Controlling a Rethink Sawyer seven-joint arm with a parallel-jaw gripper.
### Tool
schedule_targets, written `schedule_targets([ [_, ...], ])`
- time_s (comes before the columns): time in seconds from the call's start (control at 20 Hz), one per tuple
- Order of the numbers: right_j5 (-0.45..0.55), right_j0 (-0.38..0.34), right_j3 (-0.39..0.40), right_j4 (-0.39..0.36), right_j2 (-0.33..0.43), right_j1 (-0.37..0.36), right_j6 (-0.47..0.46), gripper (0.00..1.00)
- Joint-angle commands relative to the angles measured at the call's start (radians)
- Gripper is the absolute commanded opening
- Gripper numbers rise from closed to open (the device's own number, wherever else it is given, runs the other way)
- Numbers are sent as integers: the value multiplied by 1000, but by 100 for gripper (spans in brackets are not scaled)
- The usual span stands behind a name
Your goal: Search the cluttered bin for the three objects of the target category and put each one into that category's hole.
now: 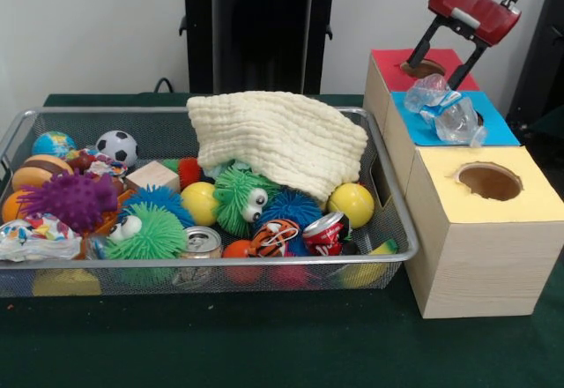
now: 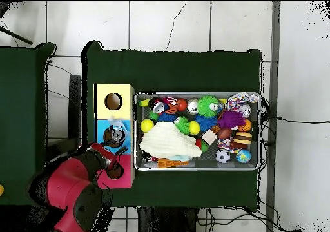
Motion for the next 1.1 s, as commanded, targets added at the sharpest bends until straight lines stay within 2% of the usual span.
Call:
schedule_targets([
  [0.05,124,-14,-50,34,74,22,308,100],
  [0.35,115,-20,5,79,145,-37,347,100],
  [0.55,113,11,37,102,143,-25,392,100],
  [1.1,73,3,88,122,194,-53,391,100],
])
